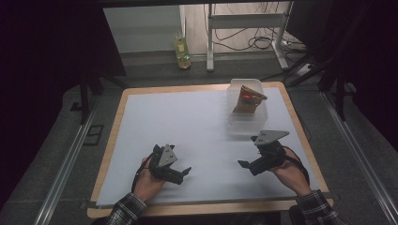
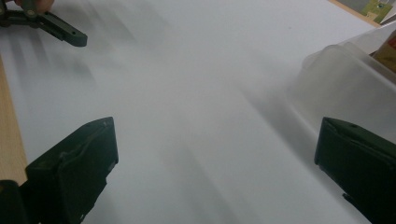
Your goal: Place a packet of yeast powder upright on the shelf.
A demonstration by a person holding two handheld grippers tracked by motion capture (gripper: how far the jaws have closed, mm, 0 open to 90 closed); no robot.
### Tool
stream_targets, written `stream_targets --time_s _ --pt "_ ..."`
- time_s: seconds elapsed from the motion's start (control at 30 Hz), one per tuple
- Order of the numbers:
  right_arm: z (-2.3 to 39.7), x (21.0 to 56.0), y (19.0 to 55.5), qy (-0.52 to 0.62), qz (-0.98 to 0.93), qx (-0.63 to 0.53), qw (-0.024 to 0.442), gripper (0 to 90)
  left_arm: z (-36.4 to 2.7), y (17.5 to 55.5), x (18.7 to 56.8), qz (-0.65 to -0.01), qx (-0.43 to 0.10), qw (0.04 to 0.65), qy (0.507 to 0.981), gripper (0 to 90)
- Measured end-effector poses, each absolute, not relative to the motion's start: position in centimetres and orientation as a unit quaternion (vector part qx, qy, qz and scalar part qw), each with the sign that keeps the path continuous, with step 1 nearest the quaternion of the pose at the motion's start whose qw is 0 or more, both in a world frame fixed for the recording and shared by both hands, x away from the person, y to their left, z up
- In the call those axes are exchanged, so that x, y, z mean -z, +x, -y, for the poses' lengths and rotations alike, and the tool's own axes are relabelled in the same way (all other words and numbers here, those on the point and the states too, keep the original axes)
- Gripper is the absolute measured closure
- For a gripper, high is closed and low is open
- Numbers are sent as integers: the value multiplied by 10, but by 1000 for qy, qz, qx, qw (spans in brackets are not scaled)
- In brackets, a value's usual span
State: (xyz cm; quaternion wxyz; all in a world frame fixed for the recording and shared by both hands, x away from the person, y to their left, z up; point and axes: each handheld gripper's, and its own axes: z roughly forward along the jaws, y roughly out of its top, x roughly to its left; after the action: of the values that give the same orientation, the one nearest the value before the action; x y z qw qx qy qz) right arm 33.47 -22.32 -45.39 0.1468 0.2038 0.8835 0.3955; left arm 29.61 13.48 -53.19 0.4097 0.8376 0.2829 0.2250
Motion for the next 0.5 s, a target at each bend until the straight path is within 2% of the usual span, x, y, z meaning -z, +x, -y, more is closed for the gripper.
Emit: stream_targets --time_s 0.5 --pt "219 477 320 203 -873 -421 139 0 -136 295 532 -275 -211 415 841 0"
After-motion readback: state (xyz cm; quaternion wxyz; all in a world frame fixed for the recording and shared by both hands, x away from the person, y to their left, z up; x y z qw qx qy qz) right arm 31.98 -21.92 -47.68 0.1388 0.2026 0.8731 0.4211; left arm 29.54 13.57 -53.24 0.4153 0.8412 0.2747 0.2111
